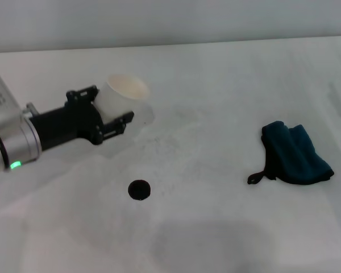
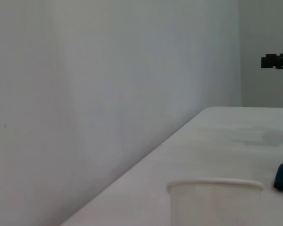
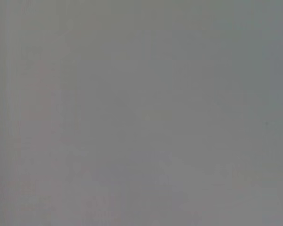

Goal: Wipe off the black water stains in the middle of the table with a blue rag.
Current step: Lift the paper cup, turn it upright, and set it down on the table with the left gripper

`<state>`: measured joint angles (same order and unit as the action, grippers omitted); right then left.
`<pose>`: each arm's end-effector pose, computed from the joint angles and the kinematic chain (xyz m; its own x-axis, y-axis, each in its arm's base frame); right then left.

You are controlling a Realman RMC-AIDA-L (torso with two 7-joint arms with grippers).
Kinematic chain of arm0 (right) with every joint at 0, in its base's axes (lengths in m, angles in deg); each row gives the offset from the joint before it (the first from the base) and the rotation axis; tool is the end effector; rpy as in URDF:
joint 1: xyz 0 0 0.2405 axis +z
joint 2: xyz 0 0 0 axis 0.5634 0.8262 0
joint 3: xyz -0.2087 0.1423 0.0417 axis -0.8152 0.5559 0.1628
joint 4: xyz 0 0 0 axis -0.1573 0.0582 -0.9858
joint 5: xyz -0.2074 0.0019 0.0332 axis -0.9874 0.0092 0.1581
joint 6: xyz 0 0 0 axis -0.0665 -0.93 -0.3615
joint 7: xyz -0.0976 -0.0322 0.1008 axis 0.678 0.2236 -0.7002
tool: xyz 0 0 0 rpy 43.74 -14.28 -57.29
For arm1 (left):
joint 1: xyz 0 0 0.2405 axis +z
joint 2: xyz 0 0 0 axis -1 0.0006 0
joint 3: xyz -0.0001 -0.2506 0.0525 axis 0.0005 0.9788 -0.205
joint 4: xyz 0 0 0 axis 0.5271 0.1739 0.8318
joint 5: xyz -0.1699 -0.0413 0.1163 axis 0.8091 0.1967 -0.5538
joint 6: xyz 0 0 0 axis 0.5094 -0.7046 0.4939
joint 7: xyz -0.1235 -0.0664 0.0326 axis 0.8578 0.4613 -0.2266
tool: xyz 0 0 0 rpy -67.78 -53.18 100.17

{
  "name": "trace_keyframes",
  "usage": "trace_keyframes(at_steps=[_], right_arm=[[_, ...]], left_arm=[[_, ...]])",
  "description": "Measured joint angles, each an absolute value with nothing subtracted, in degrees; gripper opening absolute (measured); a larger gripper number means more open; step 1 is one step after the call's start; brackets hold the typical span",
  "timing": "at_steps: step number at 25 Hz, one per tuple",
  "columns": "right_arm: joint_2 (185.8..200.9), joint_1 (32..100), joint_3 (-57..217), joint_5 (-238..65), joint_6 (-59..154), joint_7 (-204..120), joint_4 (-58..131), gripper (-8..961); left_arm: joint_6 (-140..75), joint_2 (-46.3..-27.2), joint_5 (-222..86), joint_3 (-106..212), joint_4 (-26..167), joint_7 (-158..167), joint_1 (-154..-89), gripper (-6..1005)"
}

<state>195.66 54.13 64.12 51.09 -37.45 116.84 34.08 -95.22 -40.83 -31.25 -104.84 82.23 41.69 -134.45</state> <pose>0.3881 0.2882 0.0526 0.6436 0.0805 -0.7612 -0.7624 -0.0200 -0.6468 -0.2580 0.3612 -0.0662 0.8996 0.0496 0.4339 0.2602 -0.8589 -0.4412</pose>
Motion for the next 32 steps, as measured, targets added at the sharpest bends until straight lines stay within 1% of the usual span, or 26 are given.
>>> trace_keyframes(at_steps=[12, 32], right_arm=[[195.51, 52.3, 63.9, 50.8, -38.1, 116.7, 34.1, 868], [195.41, 51.7, 63.9, 50.9, -37.8, 116.4, 34.1, 869]], left_arm=[[-91.3, -41.05, -27.4, -104.7, 74.8, 37.9, -127.4, 649], [-85.4, -40.93, -29.5, -104.8, 74.0, 36.1, -124.0, 648]])
